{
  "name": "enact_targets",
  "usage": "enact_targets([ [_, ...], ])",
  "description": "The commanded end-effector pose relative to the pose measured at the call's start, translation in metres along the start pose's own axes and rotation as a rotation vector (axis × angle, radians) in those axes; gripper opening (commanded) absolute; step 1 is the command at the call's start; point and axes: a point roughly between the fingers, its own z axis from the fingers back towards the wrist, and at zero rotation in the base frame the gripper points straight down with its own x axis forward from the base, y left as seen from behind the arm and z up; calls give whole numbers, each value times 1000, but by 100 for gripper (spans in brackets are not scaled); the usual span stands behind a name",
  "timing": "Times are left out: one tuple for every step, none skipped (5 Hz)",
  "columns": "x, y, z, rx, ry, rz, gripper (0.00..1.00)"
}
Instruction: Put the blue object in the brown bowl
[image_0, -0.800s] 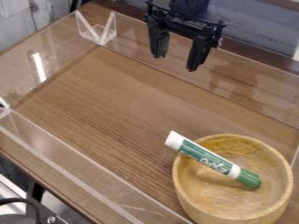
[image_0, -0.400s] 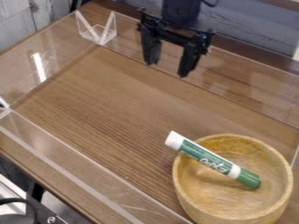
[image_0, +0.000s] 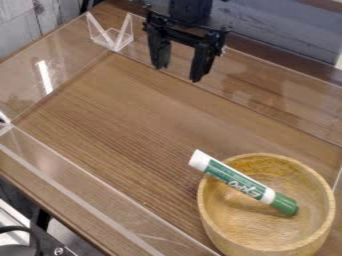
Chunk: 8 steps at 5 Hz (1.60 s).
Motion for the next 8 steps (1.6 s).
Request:
enact_targets([
  [7, 7, 34, 7, -125, -2, 100],
  [9, 13, 42, 3, -151, 1, 100],
  [10, 20, 46, 6, -171, -3, 100],
  [10, 25, 47, 22, -182, -48, 100],
  [9, 28, 47, 27, -187, -65, 100],
  [9, 29, 48, 31, -192, -76, 100],
  [8, 30, 47, 32, -197, -87, 100],
  [7, 30, 45, 36, -198, -102, 100],
])
